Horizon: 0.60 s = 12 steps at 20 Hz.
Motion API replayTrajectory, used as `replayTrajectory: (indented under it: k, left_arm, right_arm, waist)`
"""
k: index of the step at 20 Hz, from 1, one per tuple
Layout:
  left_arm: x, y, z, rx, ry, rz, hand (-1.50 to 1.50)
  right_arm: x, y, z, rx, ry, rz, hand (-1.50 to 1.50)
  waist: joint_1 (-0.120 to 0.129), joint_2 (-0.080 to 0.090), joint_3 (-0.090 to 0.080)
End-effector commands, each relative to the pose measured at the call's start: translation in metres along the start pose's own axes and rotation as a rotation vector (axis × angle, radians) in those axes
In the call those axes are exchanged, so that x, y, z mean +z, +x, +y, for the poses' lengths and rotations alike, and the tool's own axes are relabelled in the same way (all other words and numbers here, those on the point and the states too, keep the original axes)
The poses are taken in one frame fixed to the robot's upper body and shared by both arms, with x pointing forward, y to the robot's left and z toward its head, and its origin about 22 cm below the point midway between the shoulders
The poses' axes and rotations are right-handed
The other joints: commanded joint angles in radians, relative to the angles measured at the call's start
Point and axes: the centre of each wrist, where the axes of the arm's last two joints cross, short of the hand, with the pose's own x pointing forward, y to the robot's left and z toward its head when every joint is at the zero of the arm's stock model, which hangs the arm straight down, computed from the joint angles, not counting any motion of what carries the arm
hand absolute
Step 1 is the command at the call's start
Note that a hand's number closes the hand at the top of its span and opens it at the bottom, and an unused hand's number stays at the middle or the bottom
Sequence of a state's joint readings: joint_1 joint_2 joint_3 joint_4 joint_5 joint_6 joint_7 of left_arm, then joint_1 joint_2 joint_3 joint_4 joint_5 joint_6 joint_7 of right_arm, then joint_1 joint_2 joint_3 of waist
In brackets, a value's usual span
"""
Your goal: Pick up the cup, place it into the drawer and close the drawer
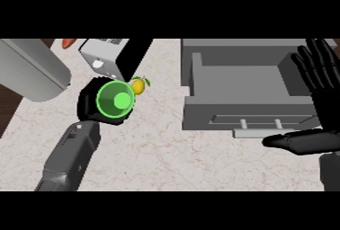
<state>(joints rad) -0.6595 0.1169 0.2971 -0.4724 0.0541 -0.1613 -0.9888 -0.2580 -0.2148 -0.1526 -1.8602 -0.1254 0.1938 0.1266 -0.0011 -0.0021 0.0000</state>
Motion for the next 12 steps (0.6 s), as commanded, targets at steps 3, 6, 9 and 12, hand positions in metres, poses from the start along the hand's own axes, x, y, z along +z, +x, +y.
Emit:
replayTrajectory:
  k: [3,6,9,12]
  left_arm:
    - [-0.056,0.03,-0.07,0.056,-0.136,-0.08,1.5]
    - [-0.082,0.054,-0.096,0.07,-0.19,-0.076,1.5]
    - [-0.118,0.082,-0.128,0.027,-0.186,-0.079,1.5]
    - [-0.145,0.11,-0.162,0.016,-0.201,-0.07,1.5]
  right_arm:
    - [0.0,0.01,-0.012,0.011,-0.023,0.011,-1.5]
    - [0.005,-0.009,-0.012,0.019,-0.017,0.019,-1.5]
    - [-0.003,-0.007,0.002,0.005,0.006,0.01,-1.5]
    - [-0.009,-0.023,0.001,0.001,-0.021,0.001,-1.5]
  waist:
    - [0.021,-0.012,0.002]
    - [0.016,-0.009,0.001]
    - [0.0,-0.003,0.001]
    - [-0.007,0.001,0.001]
